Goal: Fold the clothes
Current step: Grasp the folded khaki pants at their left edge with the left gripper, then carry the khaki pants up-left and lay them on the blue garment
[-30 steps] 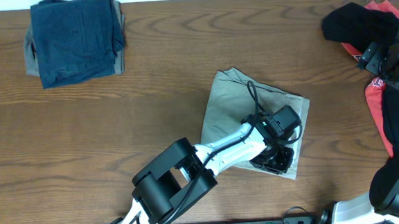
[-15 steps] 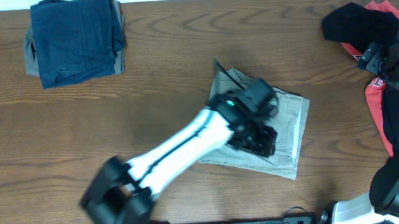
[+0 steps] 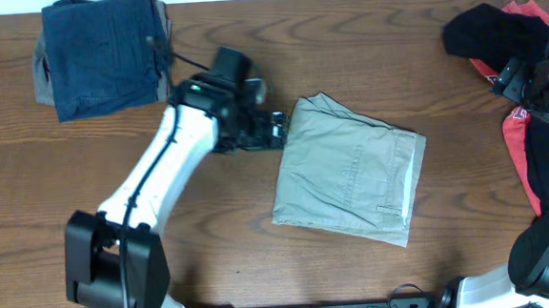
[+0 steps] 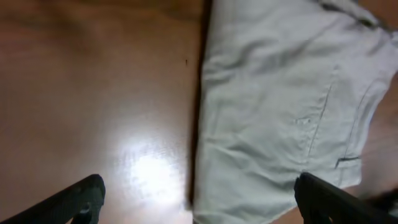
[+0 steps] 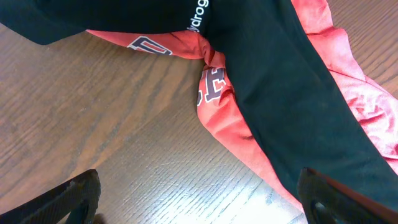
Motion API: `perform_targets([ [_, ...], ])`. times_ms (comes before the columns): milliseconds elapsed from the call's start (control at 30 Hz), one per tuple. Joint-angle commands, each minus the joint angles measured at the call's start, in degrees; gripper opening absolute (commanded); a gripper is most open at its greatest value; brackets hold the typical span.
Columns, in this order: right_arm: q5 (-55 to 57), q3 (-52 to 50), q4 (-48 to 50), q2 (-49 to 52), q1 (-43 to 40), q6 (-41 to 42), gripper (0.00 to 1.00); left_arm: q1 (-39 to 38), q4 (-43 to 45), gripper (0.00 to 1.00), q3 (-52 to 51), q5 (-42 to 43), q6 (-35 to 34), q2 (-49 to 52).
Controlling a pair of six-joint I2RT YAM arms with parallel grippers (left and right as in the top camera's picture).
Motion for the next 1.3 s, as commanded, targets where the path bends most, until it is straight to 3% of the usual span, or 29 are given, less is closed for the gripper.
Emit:
perform_targets([
  [0,0.76,0.31,-0.07,-0.13,-0.07,-0.68,0.99,2.95,1.99,0.98,-2.32,12.41,8.39,2.36],
  [567,0.76,0.31,-0.07,-0.13,-0.02,-0.68,0.99,3.74,7.45,0.98,-3.17,30.53,16.35,19.96],
  [700,0.74,0.31,-0.07,-0.13,0.0,-0.68,0.99,3.21,7.34,1.0,-3.17,31.63,16.33,22.36],
  [767,0.76,0.31,-0.07,-0.13,0.0,-0.68,0.99,2.4,7.04,0.73,-3.17,31.63,16.31,22.77],
  [800,0.76,0.31,-0.07,-0.13,0.0,-0.68,0.99,1.88,6.95,0.64,-3.17,31.61,16.28,22.8],
  [900,0.74,0.31,-0.07,-0.13,0.0,-0.7,0.99,0.2,6.86,0.57,-3.17,31.61,16.28,22.8],
  [1000,0.76,0.31,-0.07,-0.13,-0.02,-0.7,0.99,-1.57,6.88,0.37,-3.17,31.17,16.06,22.8],
  [1167,0.76,0.31,-0.07,-0.13,0.0,-0.7,0.99,-3.17,7.5,0.23,-3.17,29.94,13.7,22.77],
  [1233,0.74,0.31,-0.07,-0.13,0.0,-0.68,0.99,-3.28,7.76,0.06,-3.17,29.64,12.31,22.77],
  [1267,0.76,0.31,-0.07,-0.13,0.0,-0.7,0.99,-3.28,7.78,0.06,-3.15,29.55,11.98,22.77],
])
